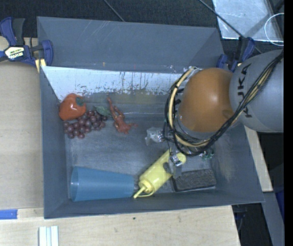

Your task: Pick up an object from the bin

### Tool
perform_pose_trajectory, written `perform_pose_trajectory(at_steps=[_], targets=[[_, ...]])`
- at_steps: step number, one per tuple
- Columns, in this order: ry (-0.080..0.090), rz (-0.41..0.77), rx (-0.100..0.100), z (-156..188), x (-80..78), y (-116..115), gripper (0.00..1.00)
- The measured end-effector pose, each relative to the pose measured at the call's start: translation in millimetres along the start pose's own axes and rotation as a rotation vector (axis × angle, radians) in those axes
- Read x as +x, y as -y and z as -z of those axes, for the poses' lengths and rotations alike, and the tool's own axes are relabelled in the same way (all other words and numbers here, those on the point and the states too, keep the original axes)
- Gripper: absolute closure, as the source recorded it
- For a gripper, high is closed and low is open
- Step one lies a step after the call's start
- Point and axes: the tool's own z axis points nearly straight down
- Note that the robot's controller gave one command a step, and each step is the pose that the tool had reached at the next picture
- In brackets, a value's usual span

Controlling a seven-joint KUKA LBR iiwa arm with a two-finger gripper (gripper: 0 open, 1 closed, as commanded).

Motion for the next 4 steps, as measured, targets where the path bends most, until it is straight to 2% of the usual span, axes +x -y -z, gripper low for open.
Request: perform_pose_trajectory(at_steps=[1, 2, 3, 4], targets=[[0.003, 0.173, 0.004, -34.8, -1.7, 20.9, 0.00], [0.016, 0.128, 0.008, -33.7, 7.0, -4.7, 1.00], [0.016, 0.128, 0.008, -33.1, 6.9, -4.7, 1.00], [0.002, 0.127, 0.002, -6.7, 11.3, -6.5, 1.00]])
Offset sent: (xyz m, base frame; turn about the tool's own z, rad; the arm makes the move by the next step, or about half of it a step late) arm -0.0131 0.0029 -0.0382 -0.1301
